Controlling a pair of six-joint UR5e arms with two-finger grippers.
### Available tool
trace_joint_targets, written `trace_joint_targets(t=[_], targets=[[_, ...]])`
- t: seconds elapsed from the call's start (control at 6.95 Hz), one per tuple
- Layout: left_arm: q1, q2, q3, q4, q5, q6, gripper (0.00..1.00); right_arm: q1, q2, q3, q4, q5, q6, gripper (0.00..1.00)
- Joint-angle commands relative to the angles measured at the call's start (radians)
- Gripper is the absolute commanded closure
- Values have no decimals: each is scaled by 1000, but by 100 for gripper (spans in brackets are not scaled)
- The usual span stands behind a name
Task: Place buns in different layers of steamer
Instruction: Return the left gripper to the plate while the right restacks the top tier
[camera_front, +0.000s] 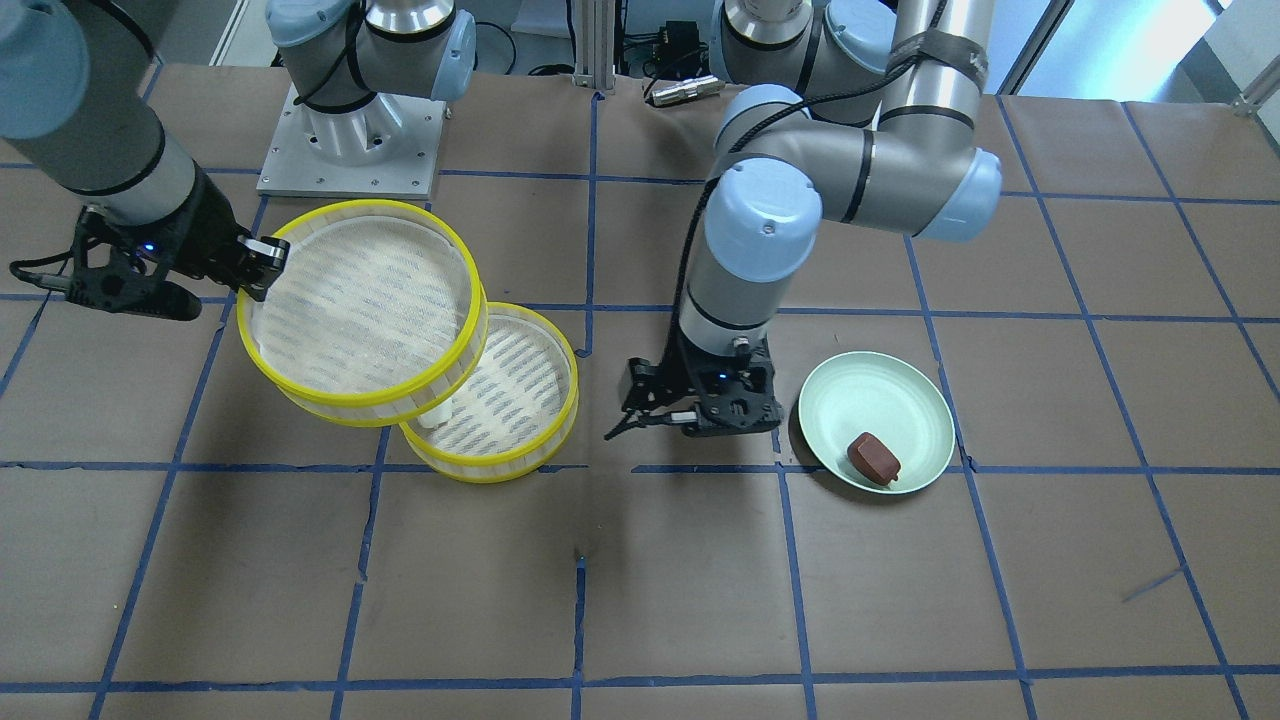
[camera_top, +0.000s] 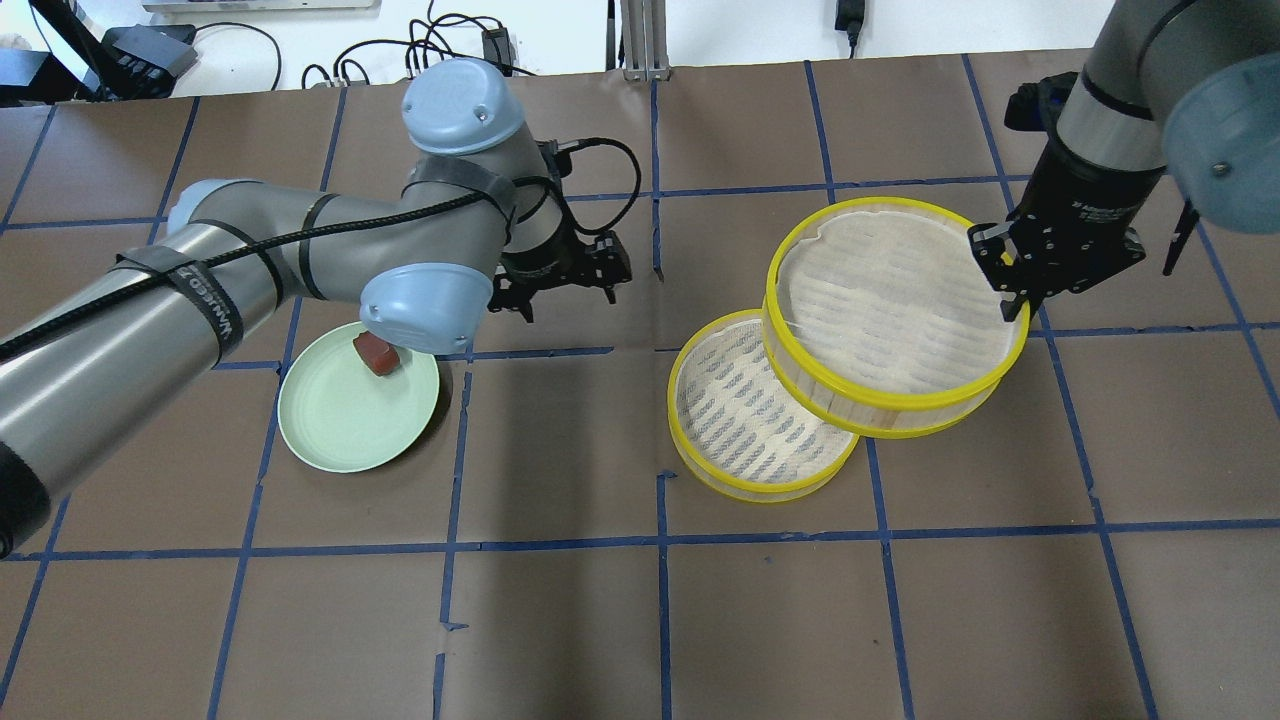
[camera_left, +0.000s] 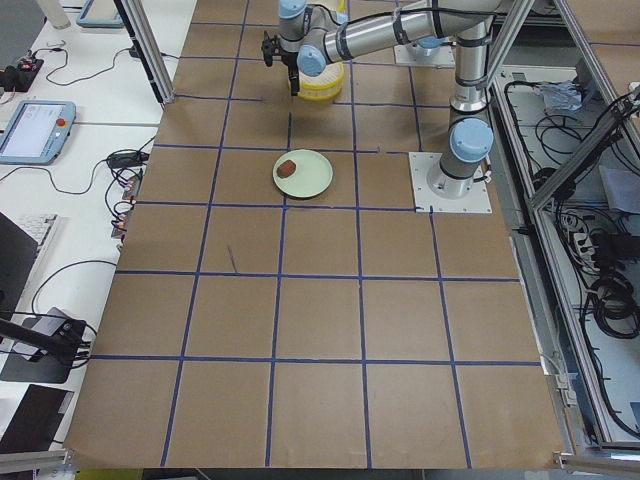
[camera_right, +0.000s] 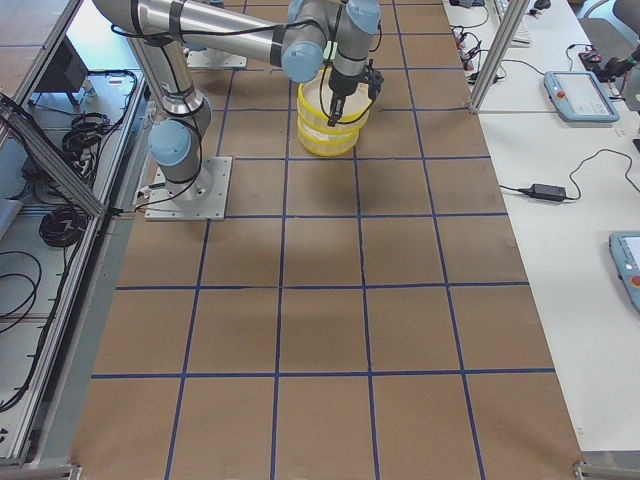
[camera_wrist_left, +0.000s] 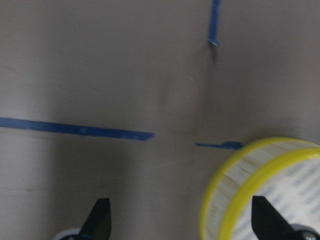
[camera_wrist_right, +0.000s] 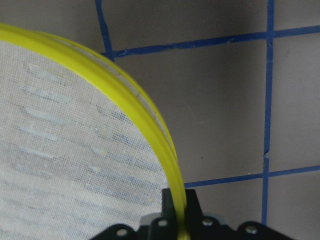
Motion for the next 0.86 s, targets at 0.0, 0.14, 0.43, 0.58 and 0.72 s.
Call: trace_joint_targets(t=[0.0,0.14,0.43,0.58,0.72], targets=[[167,-10,-17,-21,66,111,4,77,30,56,-111,48,75,93],[235,-24,-27,-28,117,116,5,84,33,65,-128,50,126,93],[332,-50,-82,-25,122,116,7,105,35,98,-150,63,154,92],[353,-73,-90,-21,119,115,9,113,35,110,-165,67,155,92],[353,-82,-99,-21,113,110,16,114,35,112,-165,67,155,92]])
